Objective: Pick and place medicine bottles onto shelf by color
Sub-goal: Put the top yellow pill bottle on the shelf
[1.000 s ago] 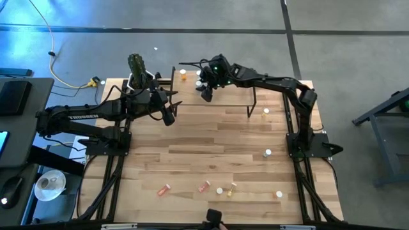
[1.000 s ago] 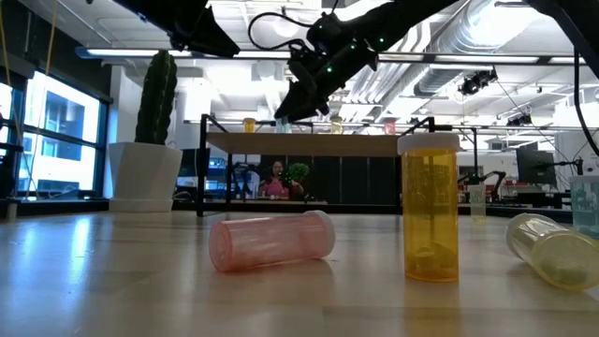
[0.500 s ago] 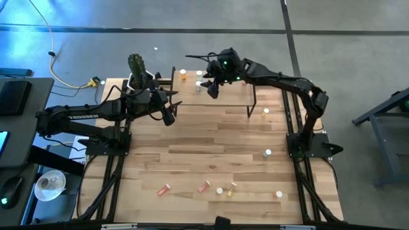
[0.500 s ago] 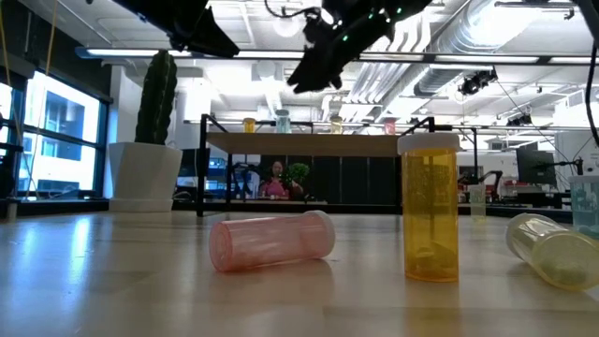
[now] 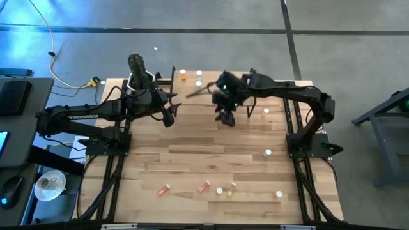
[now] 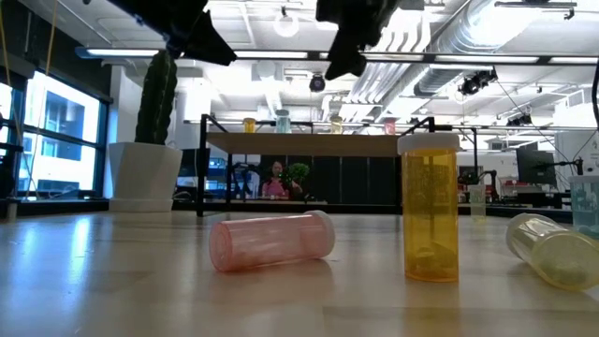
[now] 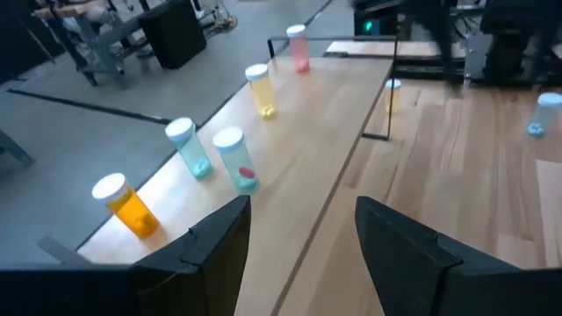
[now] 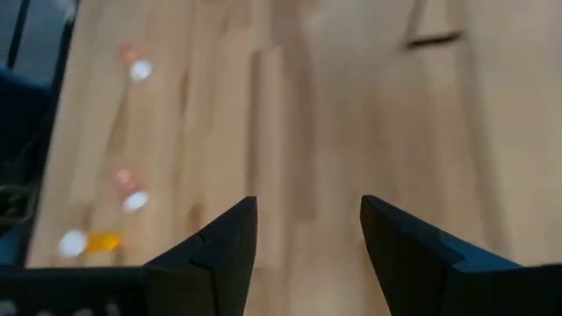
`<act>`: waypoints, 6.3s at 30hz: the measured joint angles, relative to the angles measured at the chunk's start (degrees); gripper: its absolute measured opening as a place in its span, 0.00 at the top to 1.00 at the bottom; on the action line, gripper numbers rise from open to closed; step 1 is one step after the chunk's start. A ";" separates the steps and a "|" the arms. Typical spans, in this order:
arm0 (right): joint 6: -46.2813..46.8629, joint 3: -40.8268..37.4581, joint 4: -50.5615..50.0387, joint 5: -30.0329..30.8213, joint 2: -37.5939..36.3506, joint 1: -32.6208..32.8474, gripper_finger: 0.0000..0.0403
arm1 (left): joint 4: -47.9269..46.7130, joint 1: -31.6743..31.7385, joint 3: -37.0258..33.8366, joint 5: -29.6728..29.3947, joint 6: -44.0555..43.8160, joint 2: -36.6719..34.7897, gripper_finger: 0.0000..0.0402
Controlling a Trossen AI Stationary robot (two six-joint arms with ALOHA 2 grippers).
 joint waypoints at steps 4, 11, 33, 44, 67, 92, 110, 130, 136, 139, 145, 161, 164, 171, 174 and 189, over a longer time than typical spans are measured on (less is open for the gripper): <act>2.25 -1.93 -0.53 0.22 -0.37 4.42 0.52 | -1.05 0.00 0.00 0.00 0.00 0.00 0.51; 9.31 -10.69 -0.54 12.17 -3.24 9.85 0.52 | -1.15 0.00 0.00 0.00 -0.02 0.00 0.51; 27.08 -37.19 5.89 39.61 -36.68 11.70 0.52 | -1.15 0.00 0.00 0.02 -0.06 0.00 0.51; 38.27 -37.80 5.28 71.28 -45.47 9.41 0.52 | -1.10 0.02 0.00 -0.04 -0.05 0.00 0.51; 47.00 -41.51 -3.44 32.38 -45.42 -28.29 0.52 | -1.10 0.02 0.00 -0.21 1.00 0.05 0.51; 60.77 -60.75 12.88 19.63 -45.35 -33.36 0.52 | -1.15 0.02 0.00 -0.20 1.02 0.07 0.51; 57.97 -61.08 17.84 21.19 -33.14 -30.91 0.52 | -2.12 0.02 0.00 -0.20 1.02 0.07 0.51; 52.47 -59.53 15.67 23.32 -32.28 -30.92 0.74 | -2.46 0.02 0.00 -0.20 1.00 0.07 0.51; 47.49 -53.24 9.51 23.84 -32.39 -30.92 0.74 | -2.46 0.02 0.00 -0.20 0.45 0.07 0.51; 45.22 -48.61 5.68 25.56 -33.15 -30.92 0.74 | -2.45 0.02 0.00 -0.20 0.00 0.07 0.51; 41.86 -37.20 -1.11 31.96 -35.83 -30.93 0.74 | -2.44 0.00 0.00 -0.20 -0.05 0.05 0.51; 34.68 -11.42 1.71 33.35 -29.03 -24.27 0.74 | -2.44 0.02 0.00 -0.19 -0.03 0.07 0.51; 33.34 -7.96 1.42 33.19 -25.04 -20.99 0.74 | -2.49 0.02 0.00 -0.17 -0.05 0.07 0.51; 33.05 1.96 -5.03 32.42 -15.58 -17.89 0.74 | -3.54 0.01 0.02 -0.20 -0.05 0.06 0.51; 32.86 6.74 -7.74 30.20 -11.46 -16.81 0.74 | -3.97 0.01 0.02 -0.18 -0.05 0.07 0.51; 29.26 21.32 -15.95 21.28 4.65 -14.79 0.74 | -4.16 0.00 0.02 -0.20 -0.05 0.06 0.51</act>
